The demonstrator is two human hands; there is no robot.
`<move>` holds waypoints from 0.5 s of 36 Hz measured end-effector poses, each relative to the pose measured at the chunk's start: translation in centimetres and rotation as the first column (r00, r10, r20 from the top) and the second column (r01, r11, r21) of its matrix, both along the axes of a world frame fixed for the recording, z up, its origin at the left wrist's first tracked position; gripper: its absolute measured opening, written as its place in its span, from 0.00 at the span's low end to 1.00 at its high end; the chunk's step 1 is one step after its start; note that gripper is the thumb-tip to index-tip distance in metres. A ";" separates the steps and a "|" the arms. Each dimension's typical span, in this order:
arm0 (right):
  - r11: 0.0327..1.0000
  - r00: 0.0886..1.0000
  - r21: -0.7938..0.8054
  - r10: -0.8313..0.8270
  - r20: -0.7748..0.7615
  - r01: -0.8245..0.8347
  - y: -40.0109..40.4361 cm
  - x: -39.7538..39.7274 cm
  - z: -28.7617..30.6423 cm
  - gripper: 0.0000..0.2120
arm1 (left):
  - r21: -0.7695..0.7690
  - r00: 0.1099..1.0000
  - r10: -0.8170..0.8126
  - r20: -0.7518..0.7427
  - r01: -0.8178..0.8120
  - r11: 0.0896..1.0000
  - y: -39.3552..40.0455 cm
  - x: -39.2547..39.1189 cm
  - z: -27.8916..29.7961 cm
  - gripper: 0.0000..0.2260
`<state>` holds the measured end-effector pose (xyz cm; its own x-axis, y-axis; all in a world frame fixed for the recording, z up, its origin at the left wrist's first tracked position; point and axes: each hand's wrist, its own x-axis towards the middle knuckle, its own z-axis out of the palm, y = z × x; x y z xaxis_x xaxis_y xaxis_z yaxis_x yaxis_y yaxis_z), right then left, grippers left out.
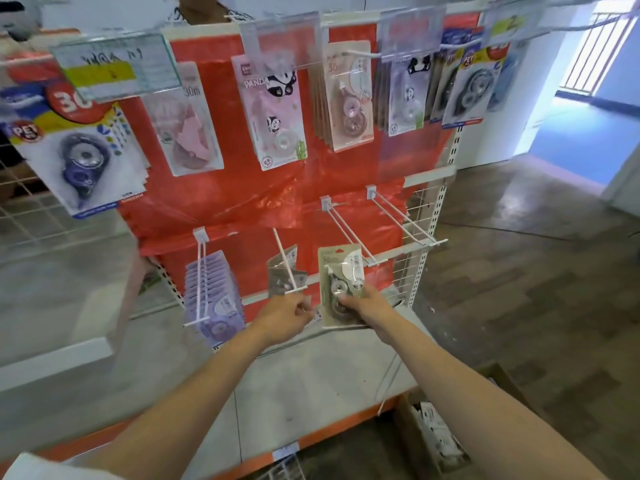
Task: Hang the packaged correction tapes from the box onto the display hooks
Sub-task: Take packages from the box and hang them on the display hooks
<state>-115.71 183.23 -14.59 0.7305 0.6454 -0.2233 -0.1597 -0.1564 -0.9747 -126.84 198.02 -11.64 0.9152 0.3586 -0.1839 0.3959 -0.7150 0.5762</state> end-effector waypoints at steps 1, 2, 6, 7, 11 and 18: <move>0.999 0.999 -0.041 0.030 0.030 -0.028 -0.3 -0.1 -0.1 0.11 | 0.057 0.999 -0.024 -0.027 0.026 0.998 0.2 -0.3 -0.3 0.06; 0.995 0.996 -0.082 0.069 0.051 -0.065 -0.5 -0.1 -0.2 0.12 | 0.109 0.998 -0.036 -0.055 0.042 0.993 0.3 -0.7 -0.5 0.07; 0.960 0.974 -0.191 0.219 0.057 -0.204 -0.9 -1.2 -0.7 0.12 | 0.168 0.996 -0.024 -0.083 0.038 0.985 1.5 -1.8 -1.6 0.08; 0.952 0.967 -0.197 0.248 0.053 -0.234 -0.8 -1.5 -0.8 0.13 | 0.170 0.996 -0.020 -0.089 0.035 0.985 1.7 -2.0 -1.7 0.08; 0.936 0.953 -0.204 0.300 0.031 -0.288 0.3 -2.5 -1.2 0.12 | 0.175 0.995 0.015 -0.096 0.002 0.985 2.8 -2.9 -2.1 0.09; 0.922 0.962 -0.307 0.266 0.062 -0.235 2.1 -2.6 -2.8 0.19 | 0.194 0.996 0.053 -0.071 -0.038 0.980 3.6 -3.9 -2.5 0.10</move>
<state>-118.31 185.29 -17.41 0.5821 0.7268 -0.3647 0.0184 -0.4602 -0.8876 -130.76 201.57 -14.13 0.8832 0.4351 -0.1752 0.4678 -0.7894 0.3976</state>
